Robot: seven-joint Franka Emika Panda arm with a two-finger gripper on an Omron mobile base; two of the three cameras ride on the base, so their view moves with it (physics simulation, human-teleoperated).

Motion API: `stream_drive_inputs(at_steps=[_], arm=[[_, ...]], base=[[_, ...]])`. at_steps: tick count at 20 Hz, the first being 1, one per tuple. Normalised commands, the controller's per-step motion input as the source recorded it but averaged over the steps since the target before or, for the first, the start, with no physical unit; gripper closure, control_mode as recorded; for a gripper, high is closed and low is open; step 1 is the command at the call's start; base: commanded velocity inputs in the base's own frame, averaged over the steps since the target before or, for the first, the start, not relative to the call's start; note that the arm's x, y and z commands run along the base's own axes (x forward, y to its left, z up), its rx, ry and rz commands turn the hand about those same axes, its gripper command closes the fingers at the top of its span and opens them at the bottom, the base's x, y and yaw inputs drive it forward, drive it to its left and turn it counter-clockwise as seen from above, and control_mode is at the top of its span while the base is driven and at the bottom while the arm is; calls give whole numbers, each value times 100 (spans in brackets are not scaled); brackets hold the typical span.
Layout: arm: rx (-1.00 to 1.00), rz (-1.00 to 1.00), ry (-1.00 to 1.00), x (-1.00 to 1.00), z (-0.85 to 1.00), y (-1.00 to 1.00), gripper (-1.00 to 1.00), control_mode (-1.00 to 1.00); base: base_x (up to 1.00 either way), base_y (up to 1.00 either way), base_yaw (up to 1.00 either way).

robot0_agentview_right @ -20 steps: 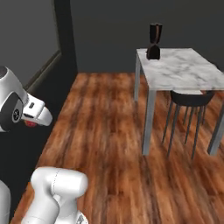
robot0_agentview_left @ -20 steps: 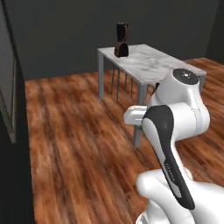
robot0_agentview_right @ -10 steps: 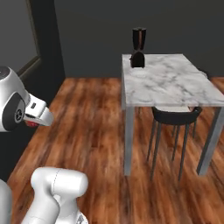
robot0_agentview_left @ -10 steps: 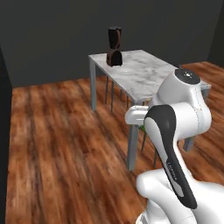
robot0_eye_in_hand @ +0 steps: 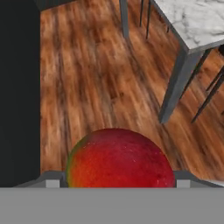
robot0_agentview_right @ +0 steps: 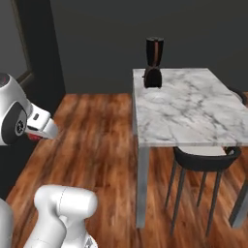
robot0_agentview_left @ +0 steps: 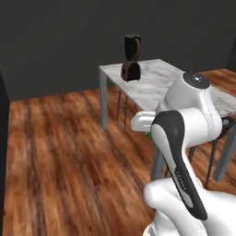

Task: Pick the tangerine and mango from the fridge and place them on the plate next to the blender to make a fruit smoothie.

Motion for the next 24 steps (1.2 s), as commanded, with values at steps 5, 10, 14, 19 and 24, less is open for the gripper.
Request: stream_drive_inputs(at_steps=[5,10,14,19,24], arm=[[0,0,0,0,0,0,100,100],[0,0,0,0,0,0,100,100],[0,0,0,0,0,0,100,100],[0,0,0,0,0,0,100,100],[0,0,0,0,0,0,100,100]], base=[[100,22,-13],[100,48,-34],[100,78,-50],[98,89,-59],[63,70,-72]])
